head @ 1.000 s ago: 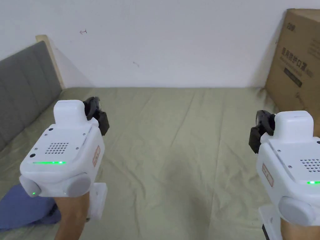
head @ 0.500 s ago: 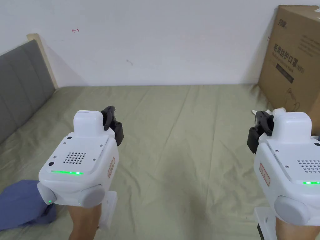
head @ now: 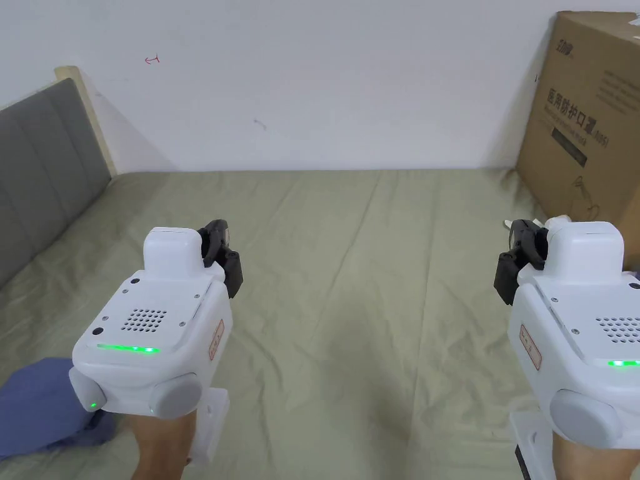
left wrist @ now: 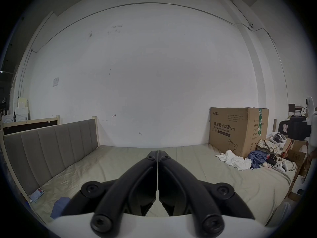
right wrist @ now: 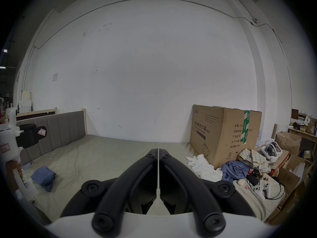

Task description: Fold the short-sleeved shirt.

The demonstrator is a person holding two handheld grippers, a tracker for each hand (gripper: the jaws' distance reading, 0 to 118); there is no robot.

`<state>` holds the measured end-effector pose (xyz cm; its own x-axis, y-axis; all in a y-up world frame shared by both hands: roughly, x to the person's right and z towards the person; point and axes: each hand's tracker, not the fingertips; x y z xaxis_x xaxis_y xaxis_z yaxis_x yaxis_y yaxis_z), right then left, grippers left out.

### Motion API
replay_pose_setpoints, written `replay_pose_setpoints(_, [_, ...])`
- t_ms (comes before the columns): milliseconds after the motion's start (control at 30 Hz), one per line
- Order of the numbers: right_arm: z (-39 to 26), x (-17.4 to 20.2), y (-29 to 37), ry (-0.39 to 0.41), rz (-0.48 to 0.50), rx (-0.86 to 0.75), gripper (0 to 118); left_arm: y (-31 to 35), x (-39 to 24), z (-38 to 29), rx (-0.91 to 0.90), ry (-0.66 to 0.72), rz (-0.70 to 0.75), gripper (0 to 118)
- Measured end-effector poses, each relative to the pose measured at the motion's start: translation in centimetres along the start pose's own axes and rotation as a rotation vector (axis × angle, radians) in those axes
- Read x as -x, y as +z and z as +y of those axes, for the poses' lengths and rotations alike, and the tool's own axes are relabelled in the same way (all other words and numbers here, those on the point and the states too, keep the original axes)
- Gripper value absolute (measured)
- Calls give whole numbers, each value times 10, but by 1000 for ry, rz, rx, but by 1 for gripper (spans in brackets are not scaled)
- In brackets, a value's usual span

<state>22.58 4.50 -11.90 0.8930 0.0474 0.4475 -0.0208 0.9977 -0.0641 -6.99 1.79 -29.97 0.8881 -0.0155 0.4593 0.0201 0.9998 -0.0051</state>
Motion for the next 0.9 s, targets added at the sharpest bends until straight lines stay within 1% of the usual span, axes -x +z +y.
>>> replay_pose_setpoints(900, [3,5,1,6,10,-5,4,1,6,-1,7,1,-2,4])
